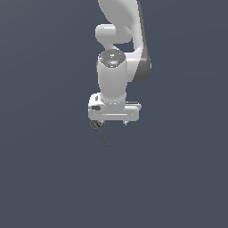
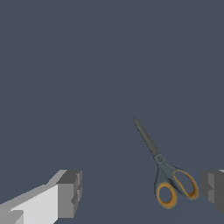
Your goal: Pick up the object and move it to a goal position.
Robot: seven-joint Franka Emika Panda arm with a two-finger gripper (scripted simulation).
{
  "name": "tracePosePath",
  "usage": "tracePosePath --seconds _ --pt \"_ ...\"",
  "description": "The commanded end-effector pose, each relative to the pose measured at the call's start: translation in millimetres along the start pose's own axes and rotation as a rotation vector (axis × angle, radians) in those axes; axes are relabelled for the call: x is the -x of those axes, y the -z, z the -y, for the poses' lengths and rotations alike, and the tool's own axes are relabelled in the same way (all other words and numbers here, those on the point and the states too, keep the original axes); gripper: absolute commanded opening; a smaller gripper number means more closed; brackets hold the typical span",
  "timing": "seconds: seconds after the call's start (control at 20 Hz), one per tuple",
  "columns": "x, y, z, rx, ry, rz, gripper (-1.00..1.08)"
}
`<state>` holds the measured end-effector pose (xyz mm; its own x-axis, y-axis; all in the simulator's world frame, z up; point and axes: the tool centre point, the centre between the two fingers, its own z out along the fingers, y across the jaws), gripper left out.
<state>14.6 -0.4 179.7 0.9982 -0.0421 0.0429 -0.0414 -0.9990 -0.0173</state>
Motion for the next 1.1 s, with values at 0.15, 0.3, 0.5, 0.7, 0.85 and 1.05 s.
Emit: tracePosePath --seconds 0.15,0.3,0.5,0.7,0.85,1.05 --pt "-2 2 1 -0.004 0.003 -0.006 1.0" --pt "-6 10 5 -0.017 0.012 -0.024 1.0" --pt "-10 19 9 -0.028 0.016 -0.04 1.0" --pt "-10 17 8 -0.026 0.017 -0.038 1.0" --pt "-8 12 4 -0.024 0.027 -0.035 1.0" --pt "-5 -1 -6 -0.018 0.054 -0.029 1.0"
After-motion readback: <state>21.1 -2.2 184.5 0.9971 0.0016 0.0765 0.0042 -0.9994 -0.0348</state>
